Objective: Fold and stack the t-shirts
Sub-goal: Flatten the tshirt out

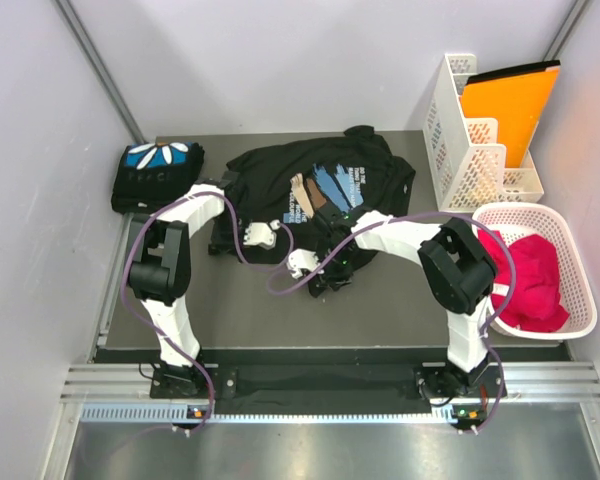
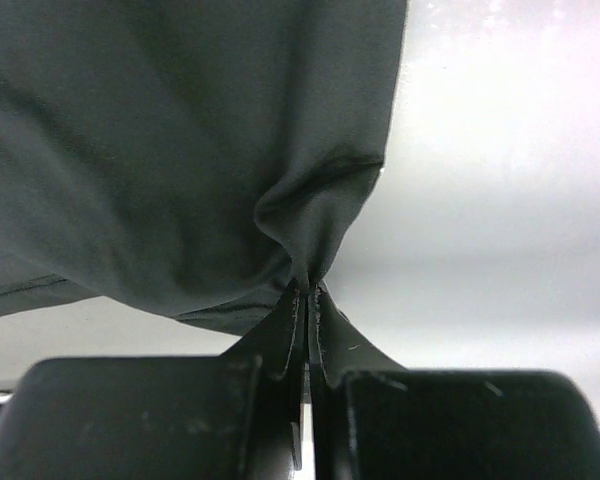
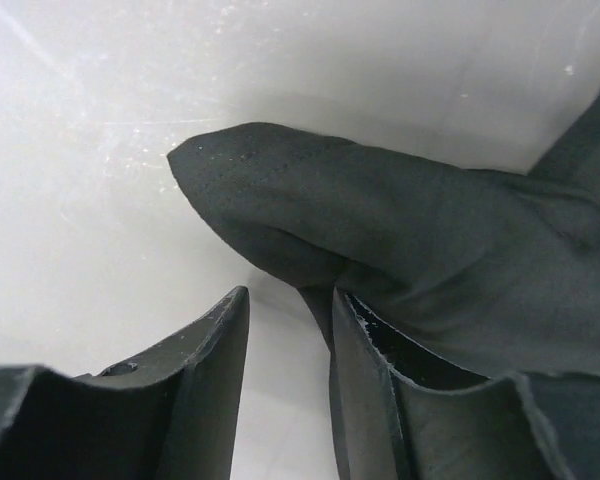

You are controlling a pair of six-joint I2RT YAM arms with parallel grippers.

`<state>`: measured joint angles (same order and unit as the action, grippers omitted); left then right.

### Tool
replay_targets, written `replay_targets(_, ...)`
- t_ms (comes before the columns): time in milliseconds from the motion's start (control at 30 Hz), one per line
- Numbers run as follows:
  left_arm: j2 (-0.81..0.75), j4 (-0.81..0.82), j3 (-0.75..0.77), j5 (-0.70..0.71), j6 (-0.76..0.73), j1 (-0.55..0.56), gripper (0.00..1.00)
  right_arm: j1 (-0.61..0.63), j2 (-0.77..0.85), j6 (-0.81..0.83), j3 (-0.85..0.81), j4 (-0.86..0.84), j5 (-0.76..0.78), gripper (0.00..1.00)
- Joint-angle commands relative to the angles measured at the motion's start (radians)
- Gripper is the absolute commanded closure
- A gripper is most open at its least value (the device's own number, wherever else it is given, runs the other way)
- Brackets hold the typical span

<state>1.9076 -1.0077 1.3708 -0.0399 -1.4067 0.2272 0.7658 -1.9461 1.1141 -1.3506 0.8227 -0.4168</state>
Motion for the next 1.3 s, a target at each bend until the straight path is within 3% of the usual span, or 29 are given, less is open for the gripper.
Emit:
replay_targets(0,-0.013,0.000,0.019,-0.044,-0.009,0.008,1.00,0.018,-0.016,-0.054,-0.022,-0.097,-0.005,0.60)
replay_targets(367,-0.021,-0.002,0.024,-0.044,-0.031,0.008,1.00,0.018,-0.007,-0.082,-0.015,-0.152,0.062,0.55)
replay_targets(633,-0.022,-0.008,0.028,-0.040,-0.034,0.006,1.00,0.015,0.055,-0.037,-0.180,0.093,-0.065,0.54)
replay_targets(1267,-0.022,-0.003,0.024,-0.028,-0.018,0.008,1.00,0.070,0.062,-0.019,-0.119,0.107,-0.142,0.51)
